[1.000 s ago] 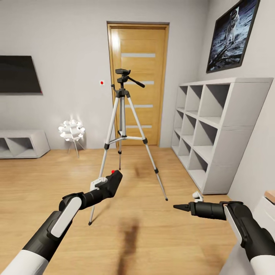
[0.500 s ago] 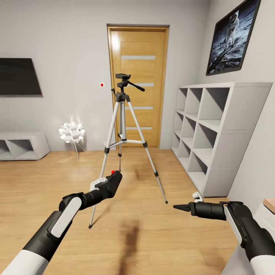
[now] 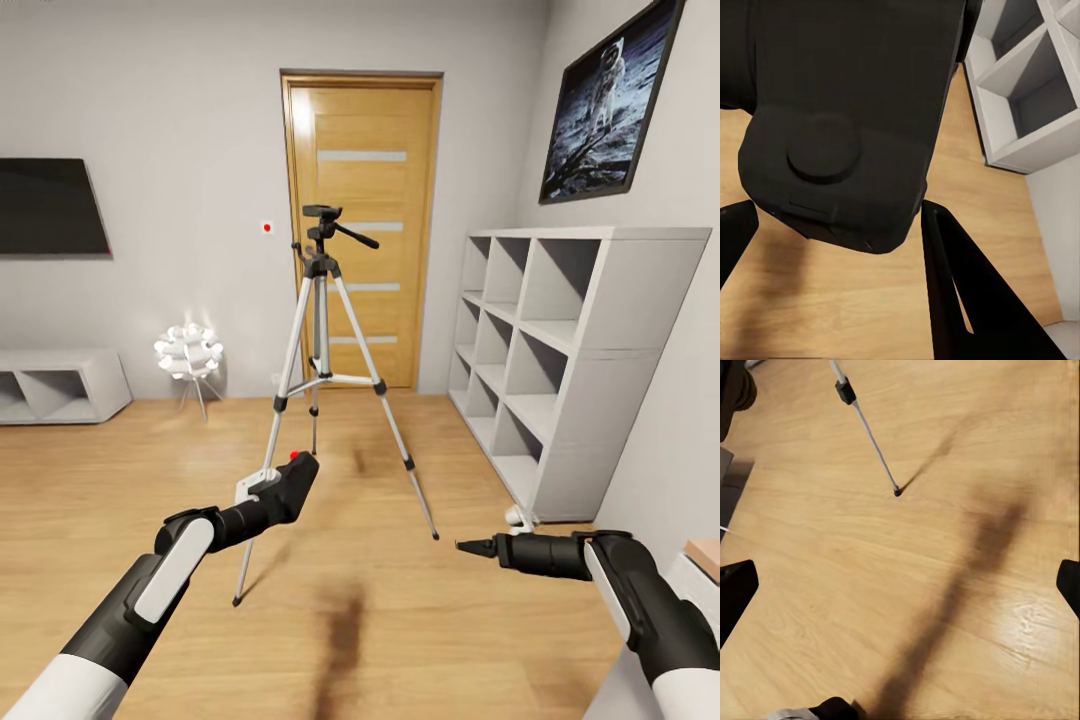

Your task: Attach the digital camera to the camera tripod in the bedroom.

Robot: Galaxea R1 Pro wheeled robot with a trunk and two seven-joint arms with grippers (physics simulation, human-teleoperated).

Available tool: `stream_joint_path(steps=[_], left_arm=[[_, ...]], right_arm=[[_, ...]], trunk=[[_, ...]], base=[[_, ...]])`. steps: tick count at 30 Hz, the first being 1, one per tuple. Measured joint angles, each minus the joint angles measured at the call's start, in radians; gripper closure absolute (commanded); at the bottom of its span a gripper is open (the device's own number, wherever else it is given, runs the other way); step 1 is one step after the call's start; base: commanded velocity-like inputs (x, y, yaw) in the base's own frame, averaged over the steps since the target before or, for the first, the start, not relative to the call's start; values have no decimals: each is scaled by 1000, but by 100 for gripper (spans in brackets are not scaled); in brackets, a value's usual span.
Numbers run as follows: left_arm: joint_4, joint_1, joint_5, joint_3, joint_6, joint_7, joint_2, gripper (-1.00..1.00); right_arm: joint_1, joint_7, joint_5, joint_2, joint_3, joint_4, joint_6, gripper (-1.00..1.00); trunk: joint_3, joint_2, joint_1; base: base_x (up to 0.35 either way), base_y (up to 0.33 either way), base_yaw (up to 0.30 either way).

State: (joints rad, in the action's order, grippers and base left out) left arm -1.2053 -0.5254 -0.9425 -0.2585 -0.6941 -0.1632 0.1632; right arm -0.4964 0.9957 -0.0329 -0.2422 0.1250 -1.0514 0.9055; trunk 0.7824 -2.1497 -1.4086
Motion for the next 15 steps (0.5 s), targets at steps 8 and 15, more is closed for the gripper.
stream_joint_path(steps=[8,15], left_arm=[[29,0,-1,-1,0,0,-13,100],[42,0,0,-3,0,-1,-26,100]], right_arm=[[0,-268,3,43,-2,75,-56,-100],[0,-362,3,78,-5,88,-100,-100]], trunk=[[-25,56,31],[-47,105,58]], base=[[0,0,0],[0,0,0]])
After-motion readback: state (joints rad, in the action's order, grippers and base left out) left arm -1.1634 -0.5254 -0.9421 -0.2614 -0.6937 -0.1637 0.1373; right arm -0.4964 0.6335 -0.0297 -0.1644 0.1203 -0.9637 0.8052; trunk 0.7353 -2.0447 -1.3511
